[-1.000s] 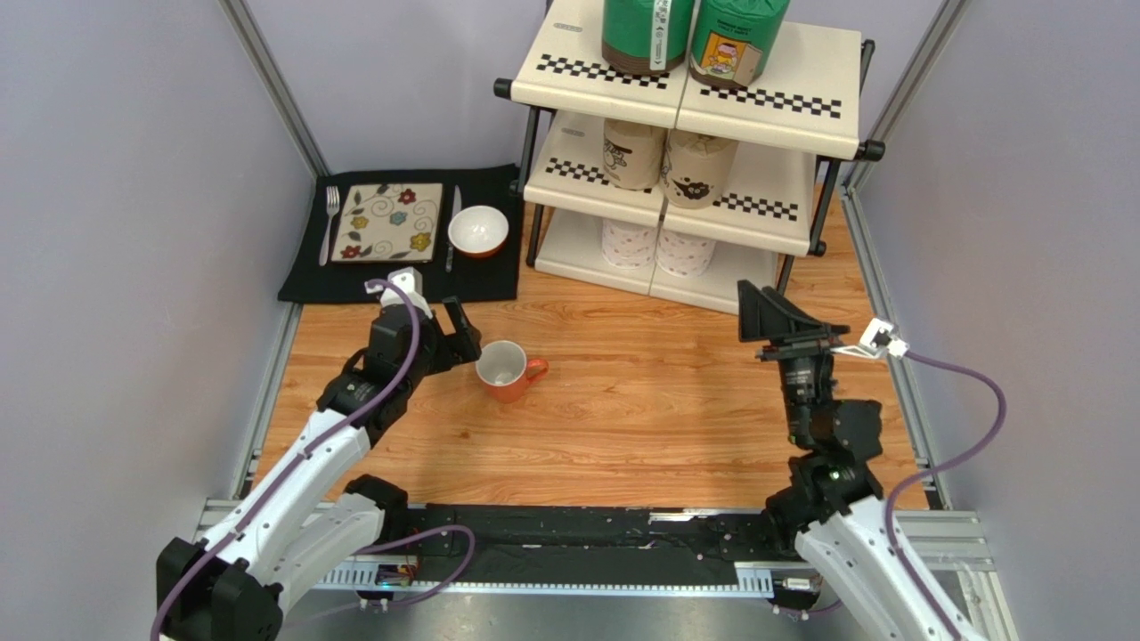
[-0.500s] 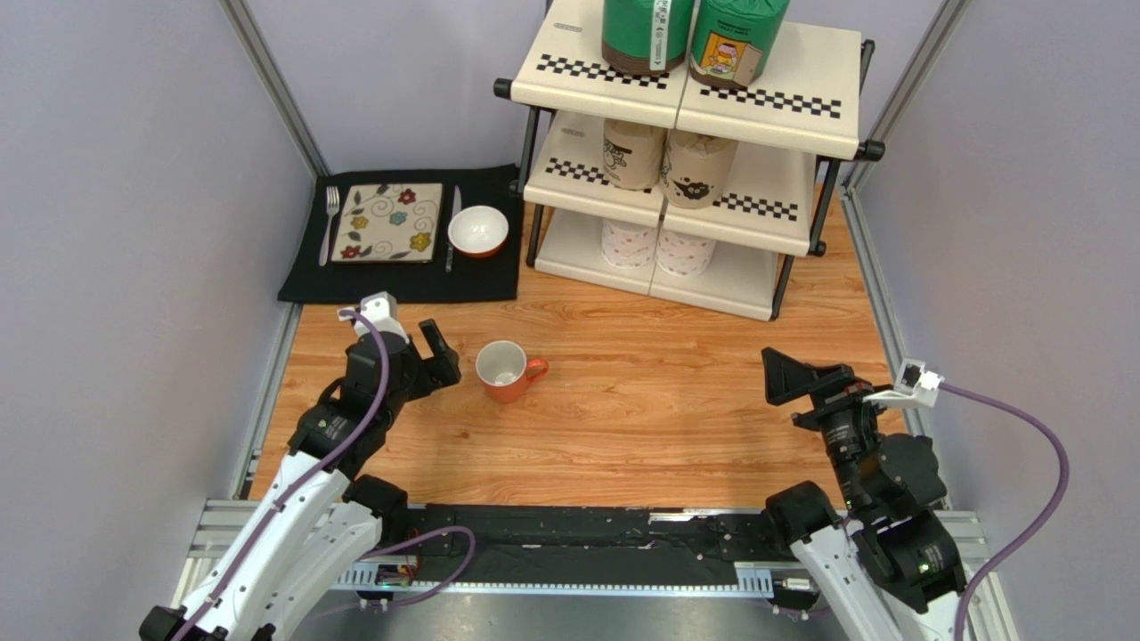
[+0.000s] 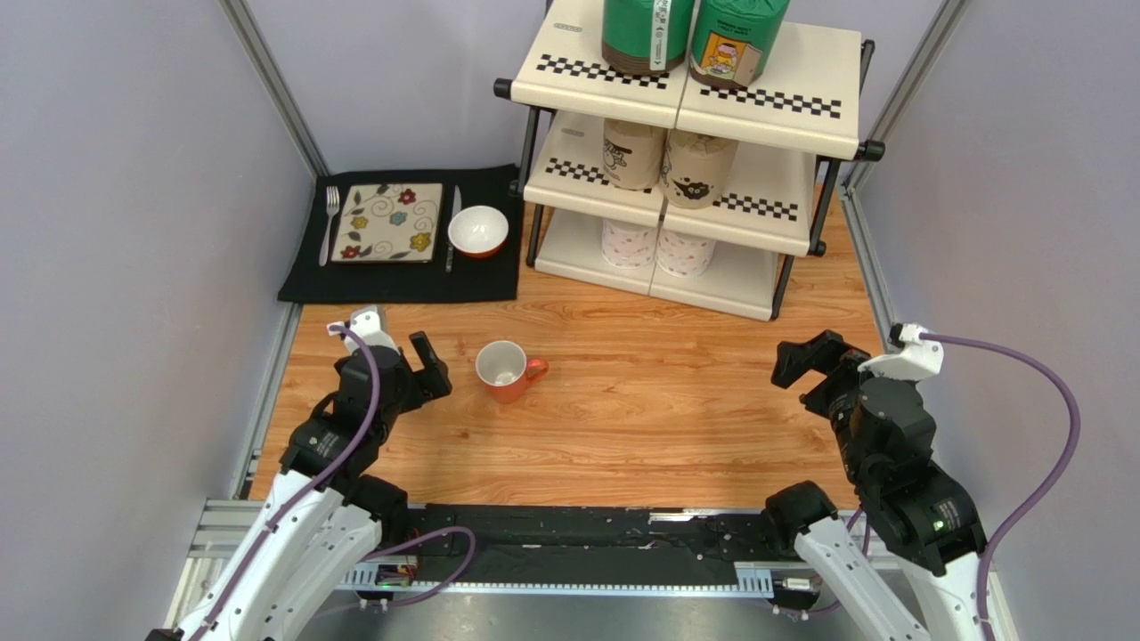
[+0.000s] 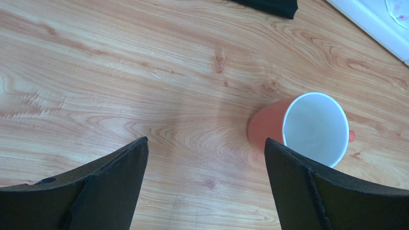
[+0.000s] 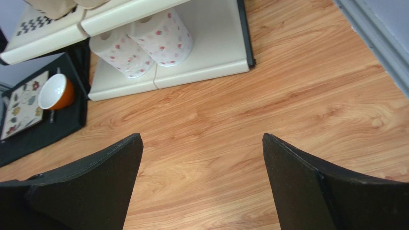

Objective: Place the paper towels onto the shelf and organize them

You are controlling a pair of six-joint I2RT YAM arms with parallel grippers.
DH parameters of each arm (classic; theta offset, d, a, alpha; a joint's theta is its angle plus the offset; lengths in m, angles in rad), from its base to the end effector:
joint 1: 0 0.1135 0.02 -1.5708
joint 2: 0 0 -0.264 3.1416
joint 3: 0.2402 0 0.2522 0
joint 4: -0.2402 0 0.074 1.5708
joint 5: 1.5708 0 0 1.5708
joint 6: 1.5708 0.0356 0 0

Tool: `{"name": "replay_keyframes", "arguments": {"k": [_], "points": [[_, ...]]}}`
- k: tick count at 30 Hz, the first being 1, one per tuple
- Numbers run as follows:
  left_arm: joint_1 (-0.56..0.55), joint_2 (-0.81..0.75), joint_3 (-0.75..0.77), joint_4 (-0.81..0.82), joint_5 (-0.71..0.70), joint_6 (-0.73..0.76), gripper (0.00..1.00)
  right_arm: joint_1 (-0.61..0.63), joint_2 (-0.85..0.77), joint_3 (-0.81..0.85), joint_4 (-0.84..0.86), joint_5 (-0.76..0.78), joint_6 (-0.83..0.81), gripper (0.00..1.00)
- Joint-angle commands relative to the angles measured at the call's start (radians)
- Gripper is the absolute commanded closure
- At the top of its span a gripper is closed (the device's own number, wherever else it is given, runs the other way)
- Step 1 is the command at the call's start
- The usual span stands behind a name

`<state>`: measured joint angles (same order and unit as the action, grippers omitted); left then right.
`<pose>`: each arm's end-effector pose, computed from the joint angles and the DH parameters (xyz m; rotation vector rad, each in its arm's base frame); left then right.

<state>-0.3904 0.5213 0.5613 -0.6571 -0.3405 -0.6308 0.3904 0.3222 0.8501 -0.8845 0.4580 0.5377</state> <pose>0.1166 -0.0351 0.2525 -0.4468 2.1090 -0.2201 0.0525 0.0046 0.3353 0.4394 1.8421 0.1915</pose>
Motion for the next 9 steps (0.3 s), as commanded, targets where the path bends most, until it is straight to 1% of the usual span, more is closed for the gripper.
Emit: {"name": "replay_keyframes", "arguments": {"k": [1,9], "points": [[0.005,-0.026,-0.017,-0.009,-0.026,-0.006,0.01,0.004,0.031,0.017,0.002,0.082,-0.065,0.01],[0.005,-0.027,-0.017,-0.013,-0.064,-0.032,0.01,0.004,0.000,-0.011,0.061,0.077,-0.065,0.01]]}}
